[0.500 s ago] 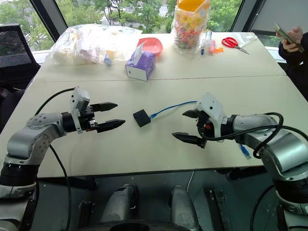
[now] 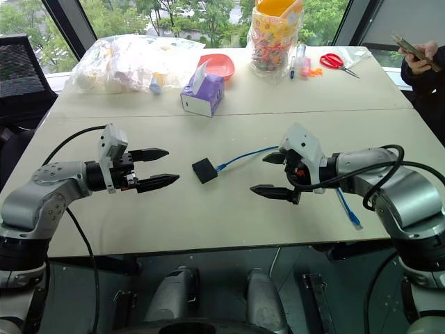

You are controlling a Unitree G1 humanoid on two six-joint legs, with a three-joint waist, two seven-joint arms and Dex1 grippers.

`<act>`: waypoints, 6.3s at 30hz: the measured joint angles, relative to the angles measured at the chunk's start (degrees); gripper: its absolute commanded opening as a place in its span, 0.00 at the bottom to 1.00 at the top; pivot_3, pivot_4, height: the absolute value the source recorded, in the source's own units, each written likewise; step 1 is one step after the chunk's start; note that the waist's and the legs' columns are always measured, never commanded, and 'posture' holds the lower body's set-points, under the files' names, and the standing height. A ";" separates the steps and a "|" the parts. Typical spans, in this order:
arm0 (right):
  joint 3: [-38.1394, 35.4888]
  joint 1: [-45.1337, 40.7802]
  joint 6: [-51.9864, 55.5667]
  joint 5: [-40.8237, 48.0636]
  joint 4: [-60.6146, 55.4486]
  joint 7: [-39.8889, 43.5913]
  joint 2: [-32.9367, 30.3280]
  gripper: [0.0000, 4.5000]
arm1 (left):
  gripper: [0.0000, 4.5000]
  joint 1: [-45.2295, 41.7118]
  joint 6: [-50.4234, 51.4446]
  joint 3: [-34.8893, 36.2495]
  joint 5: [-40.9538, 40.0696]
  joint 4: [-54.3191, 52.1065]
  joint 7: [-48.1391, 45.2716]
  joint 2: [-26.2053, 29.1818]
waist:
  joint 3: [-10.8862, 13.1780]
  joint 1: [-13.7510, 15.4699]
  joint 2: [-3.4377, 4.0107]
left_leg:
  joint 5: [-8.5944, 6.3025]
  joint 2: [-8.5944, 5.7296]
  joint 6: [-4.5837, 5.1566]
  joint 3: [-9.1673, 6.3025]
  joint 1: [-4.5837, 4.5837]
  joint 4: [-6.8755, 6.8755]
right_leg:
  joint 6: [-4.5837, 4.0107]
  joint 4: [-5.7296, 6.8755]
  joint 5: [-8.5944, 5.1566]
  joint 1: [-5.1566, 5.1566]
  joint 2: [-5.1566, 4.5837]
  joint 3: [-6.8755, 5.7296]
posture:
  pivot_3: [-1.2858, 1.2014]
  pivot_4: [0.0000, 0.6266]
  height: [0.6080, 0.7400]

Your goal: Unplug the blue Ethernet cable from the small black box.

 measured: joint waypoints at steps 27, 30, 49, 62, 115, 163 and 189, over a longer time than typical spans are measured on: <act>26.36 -37.87 -34.44 -32.69 71.40 19.16 31.58 1.00 | 1.00 6.60 -2.55 -1.27 3.32 -5.35 2.24 1.07 | 0.06 -0.37 0.03 | 0.01 0.02 0.01 0.12 -0.22 0.25 | 0.12 0.74 -0.03 -0.44 0.10 0.12 | 0.52 0.24 0.96; 26.31 -38.46 -37.97 -35.18 76.82 19.36 33.76 1.00 | 1.00 7.40 -2.52 -0.44 3.28 -6.17 3.19 1.07 | 0.07 -0.29 0.05 | 0.01 0.02 0.01 0.11 -0.23 0.26 | 0.13 0.76 -0.03 -0.44 0.10 0.12 | 0.52 0.24 0.96; 22.78 -37.56 -46.26 -43.95 77.09 18.85 37.57 0.01 | 1.00 6.32 -2.51 0.18 2.43 -4.30 5.78 -0.91 | 0.06 -0.09 0.05 | 0.01 0.02 -0.01 0.12 -0.06 0.27 | 0.13 0.85 -0.02 -0.33 0.11 0.12 | 0.52 0.24 0.96; 17.27 -16.78 -49.90 -53.12 27.81 -1.26 22.87 0.01 | 1.00 -10.04 -0.39 -2.43 1.36 10.40 -1.89 -2.96 | 0.06 0.01 0.04 | 0.02 0.00 -0.02 0.12 -0.10 0.32 | 0.30 0.85 0.02 -0.35 0.11 0.13 | 0.52 0.24 0.96; 0.49 -29.72 24.38 3.97 22.79 6.37 29.10 1.00 | 0.12 -18.89 10.07 -0.64 -8.75 11.90 -13.68 -2.45 | 0.08 0.00 0.02 | 0.02 0.01 0.00 0.00 -0.22 0.38 | 0.17 0.89 -0.07 -0.36 0.10 0.11 | 0.52 0.24 0.96; 4.30 -30.35 25.58 8.56 24.15 3.44 27.53 0.04 | 0.12 -17.32 10.48 -0.40 -12.59 8.27 -13.71 -0.02 | 0.08 -0.07 0.02 | 0.01 0.01 0.01 -0.02 -0.30 0.36 | 0.19 0.89 -0.07 -0.45 0.12 0.10 | 0.52 0.24 0.96; 6.29 -26.84 17.32 4.85 30.16 4.55 22.85 0.01 | 0.12 -14.30 8.60 2.79 -10.87 9.94 -14.39 6.64 | 0.09 -0.10 0.02 | 0.01 0.01 0.01 -0.01 -0.31 0.34 | 0.17 0.83 -0.08 -0.47 0.12 0.10 | 0.52 0.24 0.96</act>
